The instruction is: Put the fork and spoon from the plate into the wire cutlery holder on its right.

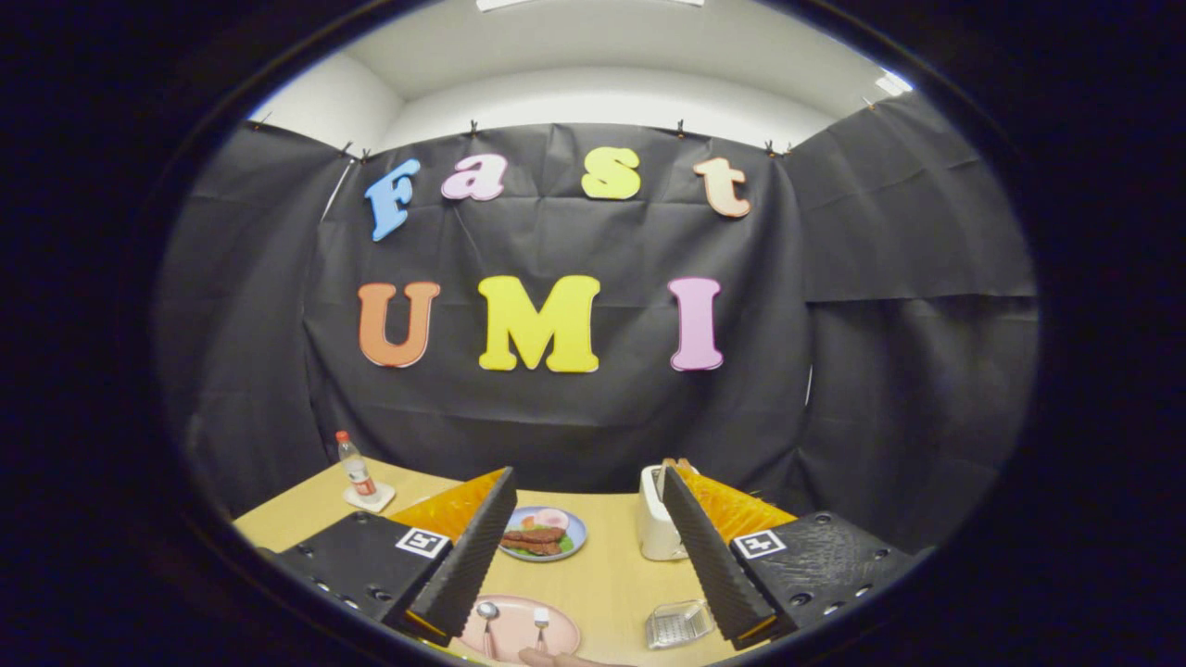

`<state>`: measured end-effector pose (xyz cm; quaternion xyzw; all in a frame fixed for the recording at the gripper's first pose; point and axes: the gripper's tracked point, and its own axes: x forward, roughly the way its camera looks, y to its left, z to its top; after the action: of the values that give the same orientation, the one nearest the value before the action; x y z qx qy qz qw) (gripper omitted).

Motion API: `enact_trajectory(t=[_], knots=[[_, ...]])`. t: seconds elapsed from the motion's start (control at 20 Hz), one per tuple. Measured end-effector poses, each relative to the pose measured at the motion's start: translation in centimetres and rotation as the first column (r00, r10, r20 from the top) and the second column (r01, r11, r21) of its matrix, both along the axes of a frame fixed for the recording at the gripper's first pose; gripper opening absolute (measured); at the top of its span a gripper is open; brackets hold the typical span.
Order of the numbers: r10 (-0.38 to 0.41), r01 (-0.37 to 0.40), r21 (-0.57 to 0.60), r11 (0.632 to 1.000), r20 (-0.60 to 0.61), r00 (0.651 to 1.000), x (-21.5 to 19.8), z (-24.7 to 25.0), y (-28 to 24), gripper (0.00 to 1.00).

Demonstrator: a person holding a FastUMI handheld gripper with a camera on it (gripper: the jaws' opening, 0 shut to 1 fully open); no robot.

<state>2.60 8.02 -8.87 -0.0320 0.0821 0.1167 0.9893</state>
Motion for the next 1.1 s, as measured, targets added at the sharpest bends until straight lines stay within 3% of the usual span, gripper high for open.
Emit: enact_trajectory(t=[0.35, 0.65, 0.8, 1.0, 1.1], knots=[[0.005, -0.032, -0.109, 0.994, -0.242, 0.970, -0.1, -14.9, 2.0, 0.96], [0.002, -0.080, -0.154, 0.985, -0.451, 0.893, -1.8, -25.1, 3.1, 0.96], [-0.012, -0.101, -0.179, 0.979, -0.538, 0.843, -3.3, -29.2, 3.2, 0.96], [0.025, -0.173, -0.172, 0.970, -0.637, 0.770, -5.3, -32.7, 4.0, 0.96], [0.010, -0.182, -0.194, 0.964, -0.655, 0.755, -5.2, -33.7, 3.6, 0.86]])
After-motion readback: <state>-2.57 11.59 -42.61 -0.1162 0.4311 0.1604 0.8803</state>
